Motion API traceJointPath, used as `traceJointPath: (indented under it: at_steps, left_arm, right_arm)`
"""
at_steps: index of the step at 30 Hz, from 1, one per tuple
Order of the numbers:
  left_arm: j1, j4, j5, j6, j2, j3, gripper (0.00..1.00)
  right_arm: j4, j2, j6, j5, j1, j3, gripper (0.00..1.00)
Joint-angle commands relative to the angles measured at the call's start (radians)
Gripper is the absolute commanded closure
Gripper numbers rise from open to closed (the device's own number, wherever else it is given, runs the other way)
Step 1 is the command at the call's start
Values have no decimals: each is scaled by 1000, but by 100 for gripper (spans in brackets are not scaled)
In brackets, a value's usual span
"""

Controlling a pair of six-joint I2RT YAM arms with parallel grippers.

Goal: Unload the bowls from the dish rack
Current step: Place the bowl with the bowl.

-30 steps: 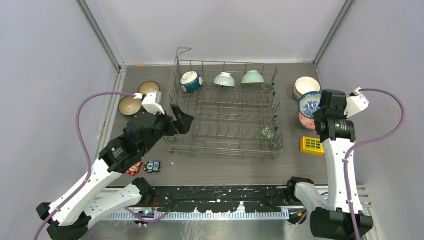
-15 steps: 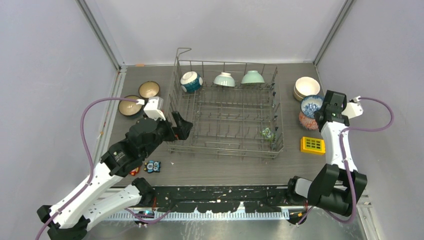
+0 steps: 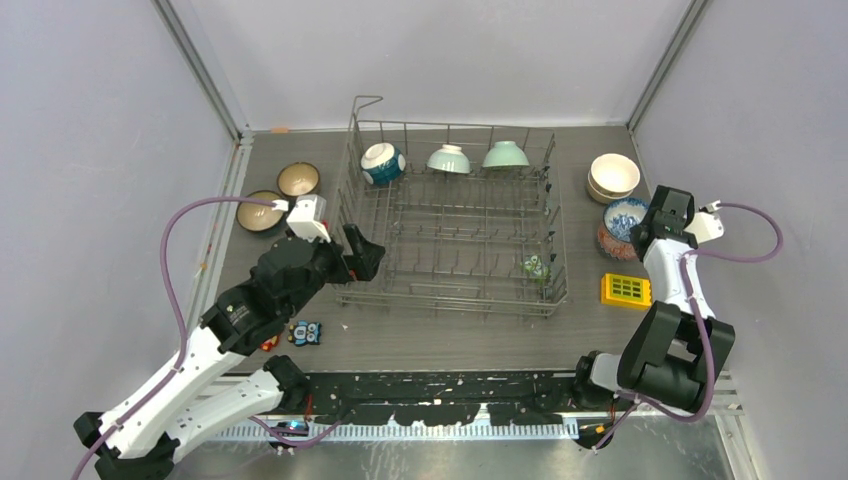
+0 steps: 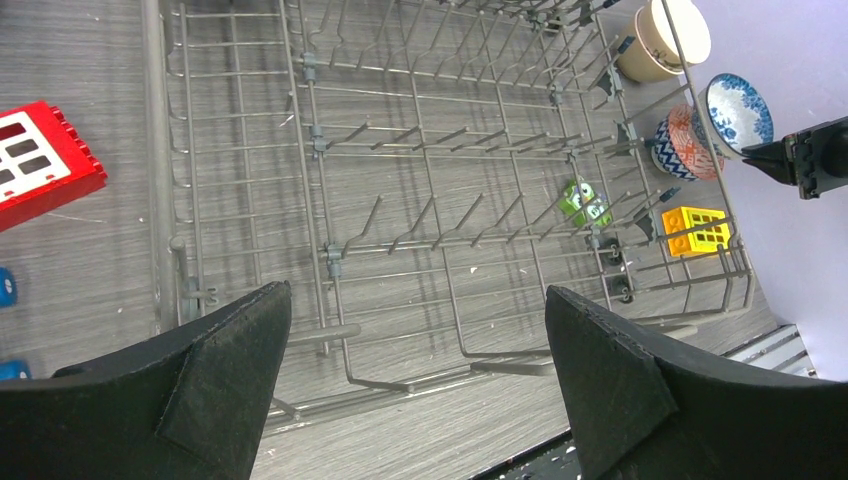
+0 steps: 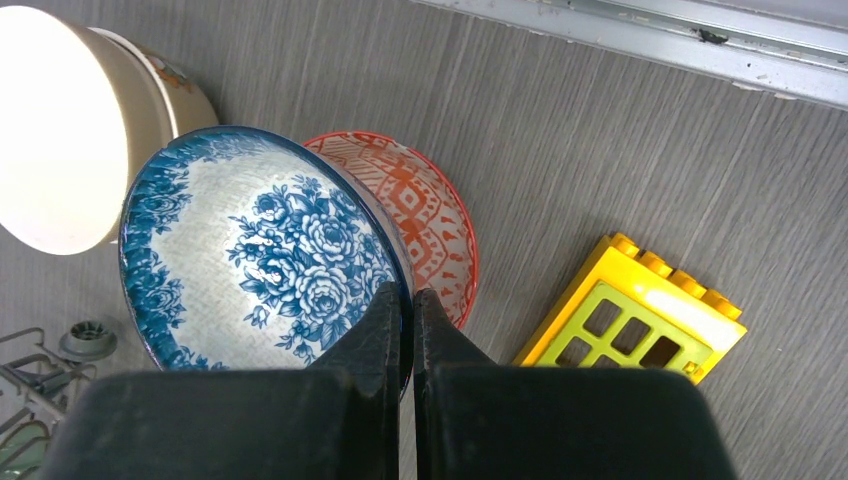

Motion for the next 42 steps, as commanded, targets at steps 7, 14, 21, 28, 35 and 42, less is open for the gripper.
traceJointPath:
  at_steps: [7, 14, 21, 28, 35, 42]
  left_arm:
    - [4, -19, 3, -26, -26, -28, 0]
    - [4, -20, 5, -32, -31, -33, 0]
    - [4, -23, 5, -31, -29, -33, 0]
    - [4, -23, 9, -36, -25, -35, 0]
    - [4, -28, 4, -36, -28, -38, 0]
    - [4, -28, 6, -40, -25, -38, 0]
  right_arm:
    - [111, 18, 14, -2, -5, -4, 99]
    - [120, 29, 5, -2, -5, -25, 99]
    - [124, 42, 6, -12, -5, -40, 99]
    - [123, 54, 1, -4, -5, -42, 99]
    - [126, 79, -5, -7, -7, -43, 99]
    - [123, 88, -7, -11, -10, -35, 99]
